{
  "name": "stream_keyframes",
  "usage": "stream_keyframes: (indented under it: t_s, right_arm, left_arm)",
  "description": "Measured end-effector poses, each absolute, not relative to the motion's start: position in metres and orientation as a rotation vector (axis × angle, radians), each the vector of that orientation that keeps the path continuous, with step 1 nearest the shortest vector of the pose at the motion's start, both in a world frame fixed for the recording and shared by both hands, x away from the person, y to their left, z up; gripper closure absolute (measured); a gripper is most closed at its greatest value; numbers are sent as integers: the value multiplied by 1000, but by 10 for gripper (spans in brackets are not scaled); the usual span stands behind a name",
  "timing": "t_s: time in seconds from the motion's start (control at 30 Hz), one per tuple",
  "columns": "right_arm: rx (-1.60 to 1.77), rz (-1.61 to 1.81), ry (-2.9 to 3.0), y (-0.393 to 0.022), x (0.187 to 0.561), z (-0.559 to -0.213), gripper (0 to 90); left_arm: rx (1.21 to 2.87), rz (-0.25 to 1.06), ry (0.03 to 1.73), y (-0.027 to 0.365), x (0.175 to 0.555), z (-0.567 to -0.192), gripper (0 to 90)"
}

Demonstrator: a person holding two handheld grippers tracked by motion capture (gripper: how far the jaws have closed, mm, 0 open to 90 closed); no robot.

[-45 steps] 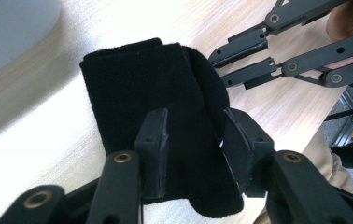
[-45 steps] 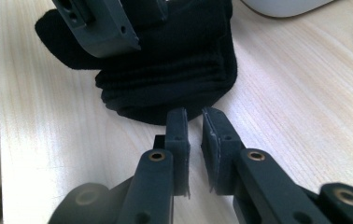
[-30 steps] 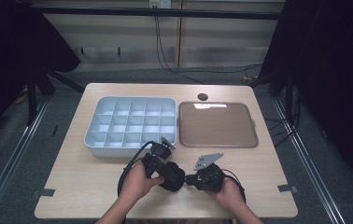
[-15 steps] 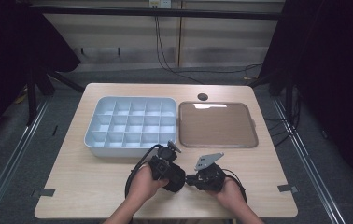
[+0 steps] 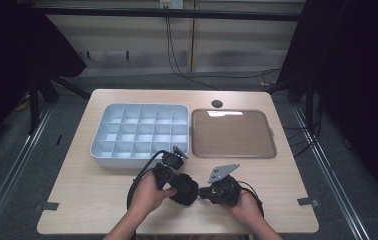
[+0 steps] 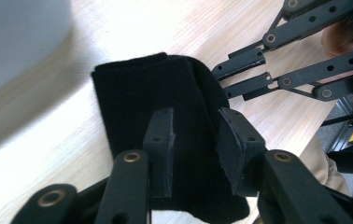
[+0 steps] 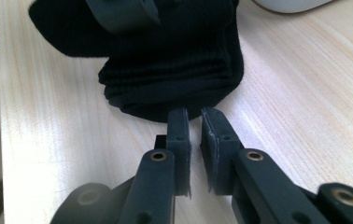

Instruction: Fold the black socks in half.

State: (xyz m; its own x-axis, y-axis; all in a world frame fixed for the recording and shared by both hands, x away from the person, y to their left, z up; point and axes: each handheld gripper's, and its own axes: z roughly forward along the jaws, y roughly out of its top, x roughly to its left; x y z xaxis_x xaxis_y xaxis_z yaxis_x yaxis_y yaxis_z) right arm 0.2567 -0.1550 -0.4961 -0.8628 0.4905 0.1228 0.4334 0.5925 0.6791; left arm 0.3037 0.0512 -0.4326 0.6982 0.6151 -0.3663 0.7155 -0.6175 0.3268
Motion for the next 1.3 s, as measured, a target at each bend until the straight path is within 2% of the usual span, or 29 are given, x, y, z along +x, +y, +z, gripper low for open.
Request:
stream_keyframes:
  t_s: [0.2,0.4,0.6,0.87,1.3]
  right_arm:
    - [789,1131,2739,-154,256,-496,820]
    - [797,1130,2739,-154,256,-495,824]
    - [791,1141,2745,-154,255,-495,830]
    - [765,1134,2771,-152,254,-496,869]
    - [750,1135,2772,-149,254,-497,876]
  left_arm:
    - [2447,-280,1042,60,307,-424,560]
    - [2418,-260,1079,67,311,-423,518]
    - [2406,-255,1133,77,315,-431,448]
    - [2415,-286,1186,79,319,-451,416]
    - [2394,-340,1207,66,317,-471,385]
